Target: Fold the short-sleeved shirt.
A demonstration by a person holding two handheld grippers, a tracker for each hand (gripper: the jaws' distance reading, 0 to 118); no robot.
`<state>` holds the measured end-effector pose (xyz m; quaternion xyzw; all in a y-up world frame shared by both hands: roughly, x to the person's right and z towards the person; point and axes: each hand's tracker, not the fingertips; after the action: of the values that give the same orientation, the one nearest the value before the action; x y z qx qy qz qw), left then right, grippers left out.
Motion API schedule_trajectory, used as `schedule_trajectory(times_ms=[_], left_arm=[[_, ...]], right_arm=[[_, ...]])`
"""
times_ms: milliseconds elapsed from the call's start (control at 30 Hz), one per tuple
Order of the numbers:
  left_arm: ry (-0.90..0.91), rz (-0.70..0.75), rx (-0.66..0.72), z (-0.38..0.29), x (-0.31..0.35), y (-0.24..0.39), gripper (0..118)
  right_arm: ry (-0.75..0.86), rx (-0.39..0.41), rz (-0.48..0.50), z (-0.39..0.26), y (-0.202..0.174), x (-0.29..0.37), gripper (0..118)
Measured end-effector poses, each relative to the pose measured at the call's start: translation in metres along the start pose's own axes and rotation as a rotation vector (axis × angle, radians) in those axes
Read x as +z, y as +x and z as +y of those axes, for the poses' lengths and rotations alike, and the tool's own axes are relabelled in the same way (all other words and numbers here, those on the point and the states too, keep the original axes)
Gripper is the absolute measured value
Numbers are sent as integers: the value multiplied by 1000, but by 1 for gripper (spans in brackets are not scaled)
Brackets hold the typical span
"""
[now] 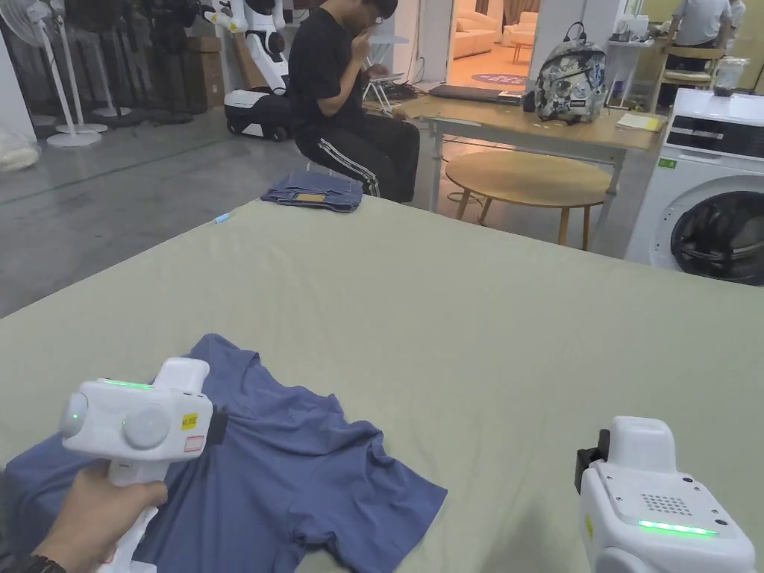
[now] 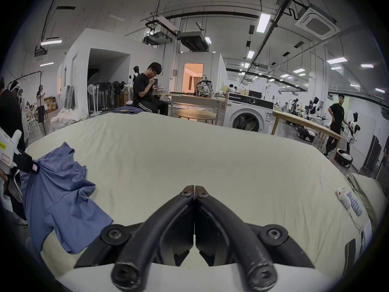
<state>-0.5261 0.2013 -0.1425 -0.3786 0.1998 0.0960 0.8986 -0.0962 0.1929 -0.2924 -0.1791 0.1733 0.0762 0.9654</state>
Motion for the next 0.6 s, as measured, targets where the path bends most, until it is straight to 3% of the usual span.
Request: schedule_trajectory(times_ms=[233,600], left_arm=[[171,-55,17,48,42,20,0],[417,-179,-150,139,123,124,0]], right_arm=[[36,-30,-37,12,19,12,0],[110,-89,-108,32,69,43,0]])
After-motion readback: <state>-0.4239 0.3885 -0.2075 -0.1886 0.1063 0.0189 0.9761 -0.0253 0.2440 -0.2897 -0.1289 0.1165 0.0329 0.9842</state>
